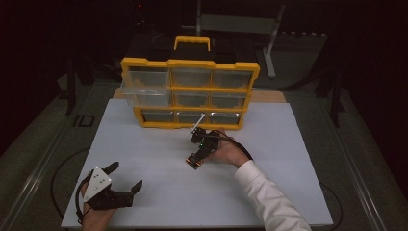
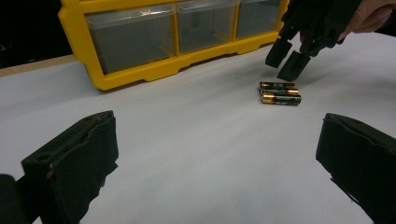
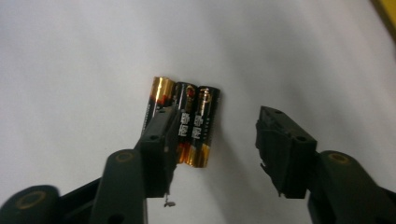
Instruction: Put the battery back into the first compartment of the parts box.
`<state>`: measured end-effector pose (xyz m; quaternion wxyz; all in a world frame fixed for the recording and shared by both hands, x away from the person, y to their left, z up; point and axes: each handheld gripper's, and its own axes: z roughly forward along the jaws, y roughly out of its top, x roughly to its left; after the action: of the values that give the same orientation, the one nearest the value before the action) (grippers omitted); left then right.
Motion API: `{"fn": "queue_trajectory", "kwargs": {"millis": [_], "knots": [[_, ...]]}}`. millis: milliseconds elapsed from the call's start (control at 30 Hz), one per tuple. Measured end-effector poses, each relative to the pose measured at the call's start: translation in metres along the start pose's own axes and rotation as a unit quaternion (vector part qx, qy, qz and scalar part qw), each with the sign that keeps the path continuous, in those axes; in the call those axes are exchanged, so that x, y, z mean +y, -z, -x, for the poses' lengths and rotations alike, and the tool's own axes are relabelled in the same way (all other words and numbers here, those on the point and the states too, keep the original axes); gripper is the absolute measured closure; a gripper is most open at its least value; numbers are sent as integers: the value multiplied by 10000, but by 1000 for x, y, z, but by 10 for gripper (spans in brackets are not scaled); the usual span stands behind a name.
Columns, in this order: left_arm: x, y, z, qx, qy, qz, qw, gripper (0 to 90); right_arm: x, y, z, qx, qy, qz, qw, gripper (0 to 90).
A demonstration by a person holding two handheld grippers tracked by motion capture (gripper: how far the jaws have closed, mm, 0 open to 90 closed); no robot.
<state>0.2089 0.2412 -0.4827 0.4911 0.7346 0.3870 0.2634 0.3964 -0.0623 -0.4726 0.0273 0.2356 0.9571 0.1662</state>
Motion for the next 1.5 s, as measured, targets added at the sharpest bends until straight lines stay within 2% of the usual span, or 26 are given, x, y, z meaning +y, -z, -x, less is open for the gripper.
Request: {"fn": "queue_trajectory", "kwargs": {"millis": [33, 100, 133, 200, 333, 367, 400, 600, 633, 700, 767, 800, 933, 967, 1067, 1100, 1133, 1233, 1500], "knots": [[0, 0, 0, 0, 4, -2, 10000, 0, 0, -2, -1, 43, -72, -71, 9999, 552], [0, 0, 0, -6, 4, -2, 10000, 0, 0, -4, 0, 101, -56, -68, 9999, 574], [0, 0, 0, -6, 7, 2, 10000, 0, 0, -6, 0, 188, -120, -148, 9996, 634], [0, 0, 0, -4, 9, 4, 10000, 0, 0, -9, 1, 246, -124, -199, 9994, 684], [0, 0, 0, 1, 7, -38, 10000, 0, 0, -13, 1, 318, -150, -295, 9989, 741], [0, 0, 0, -1, 3, -41, 10000, 0, 0, -15, 3, 285, -88, -301, 9991, 749], [0, 0, 0, 4, 10, -36, 10000, 0, 1, -17, 1, 236, -182, -408, 9987, 760], [0, 0, 0, 9, 14, -28, 10000, 0, 1, -18, 0, 206, -98, -409, 9989, 769], [0, 0, 0, 8, 16, -27, 10000, 0, 1, -18, 1, 188, -9, -380, 9991, 769], [0, 0, -1, 11, 17, -24, 10000, 0, 1, -17, 1, 119, -87, -407, 9991, 768], [0, 0, -1, 7, 19, -24, 10000, 0, 0, -16, 3, 112, -16, -381, 9992, 769], [0, 0, -1, 6, 15, -28, 10000, 0, 0, -14, 3, 110, -126, -385, 9991, 769], [0, 0, -1, 14, 12, -33, 10000, 0, -1, -13, 6, 106, -46, -302, 9995, 769], [0, 0, -1, 13, 14, -31, 10000, 0, -1, -10, 6, 139, -145, -308, 9993, 769], [0, 0, -1, 13, 16, -29, 10000, 0, -1, -7, 7, 158, -113, -253, 9995, 769], [0, 0, -1, 9, 21, -27, 10000, 0, -2, -7, 9, 174, -32, -211, 9996, 768], [0, 0, -1, 10, 20, -24, 10000, 0, -2, -5, 9, 195, -122, -200, 9995, 768], [0, 0, -1, 9, 24, -23, 10000, 0, 0, 4, 10, 190, -99, -101, 9997, 768], [-1, 0, -1, -4, 36, -14, 10000, 0, 12, 44, 9, 154, 140, 310, 9993, 768]]}}
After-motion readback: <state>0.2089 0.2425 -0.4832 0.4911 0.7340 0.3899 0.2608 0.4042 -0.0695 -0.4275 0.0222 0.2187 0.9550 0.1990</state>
